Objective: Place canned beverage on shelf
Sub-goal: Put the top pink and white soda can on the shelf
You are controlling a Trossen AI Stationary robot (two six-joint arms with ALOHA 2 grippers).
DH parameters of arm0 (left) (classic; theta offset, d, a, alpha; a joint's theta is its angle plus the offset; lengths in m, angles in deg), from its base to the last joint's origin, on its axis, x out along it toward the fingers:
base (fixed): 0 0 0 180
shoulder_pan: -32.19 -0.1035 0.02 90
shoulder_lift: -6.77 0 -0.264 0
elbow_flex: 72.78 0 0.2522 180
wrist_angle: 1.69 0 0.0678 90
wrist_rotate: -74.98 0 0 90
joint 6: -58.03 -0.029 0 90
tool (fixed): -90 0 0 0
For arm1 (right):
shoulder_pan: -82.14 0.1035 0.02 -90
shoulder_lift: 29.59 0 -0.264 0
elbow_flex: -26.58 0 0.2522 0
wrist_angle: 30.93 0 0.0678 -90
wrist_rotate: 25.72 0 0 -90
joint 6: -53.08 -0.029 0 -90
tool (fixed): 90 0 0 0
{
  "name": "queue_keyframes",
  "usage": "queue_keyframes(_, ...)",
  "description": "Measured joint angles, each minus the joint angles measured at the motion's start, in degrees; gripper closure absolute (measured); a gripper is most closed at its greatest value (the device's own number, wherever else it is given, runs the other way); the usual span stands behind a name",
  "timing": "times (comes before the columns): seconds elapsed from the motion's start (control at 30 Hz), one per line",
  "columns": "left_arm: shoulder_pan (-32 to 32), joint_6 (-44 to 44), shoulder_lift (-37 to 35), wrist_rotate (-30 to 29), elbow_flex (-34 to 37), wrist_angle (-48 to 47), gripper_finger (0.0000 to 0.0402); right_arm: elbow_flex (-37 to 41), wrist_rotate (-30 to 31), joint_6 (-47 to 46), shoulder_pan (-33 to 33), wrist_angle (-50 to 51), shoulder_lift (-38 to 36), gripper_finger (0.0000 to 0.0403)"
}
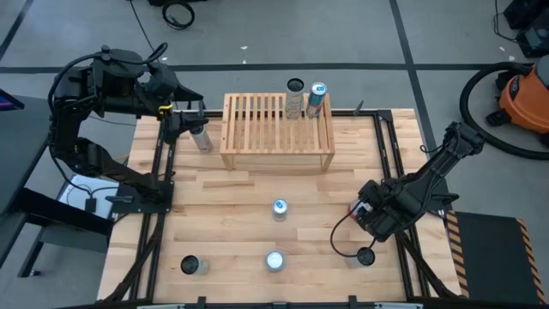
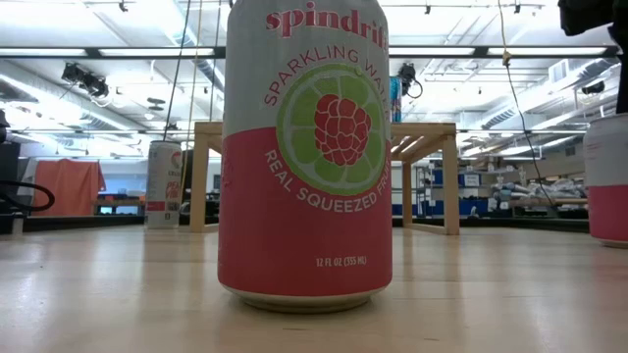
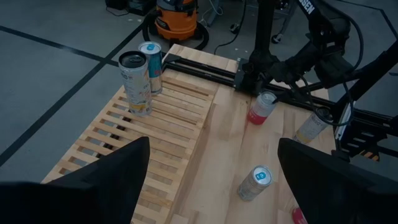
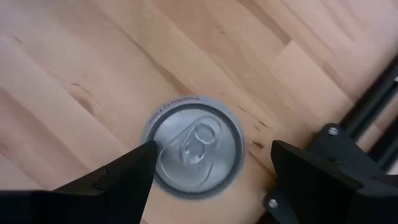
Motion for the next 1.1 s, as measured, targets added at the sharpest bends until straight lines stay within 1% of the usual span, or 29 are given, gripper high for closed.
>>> queue_keyframes(0.17,0.0,0.01,0.02,0.0,0.0,0.0,0.0044,1.02,0.67,-0.22,0.0,-2.09,-0.07,0.0076)
queue_keyframes(0.47,0.0,1.07,0.04,0.0,0.0,0.0,0.0044,0.08,1.59,-3.46,-0.02,2.42,-1.92,0.0076)
queue_keyframes(0.6,-0.02,1.05,0.04,-0.02,0.0,0.0,0.0044,0.04,1.1,-3.59,-0.02,1.45,-2.77,0.0076)
queue_keyframes(0.77,-0.01,1.02,0.04,-0.01,0.0,0.0,0.0044,0.34,-0.18,-3.06,0.0,-3.05,-2.65,0.0076)
queue_keyframes(1.1,-0.02,0.8,0.04,-0.01,0.0,-0.02,0.0044,4.22,-2.67,-4.2,0.0,-4.79,-2.06,0.0076)
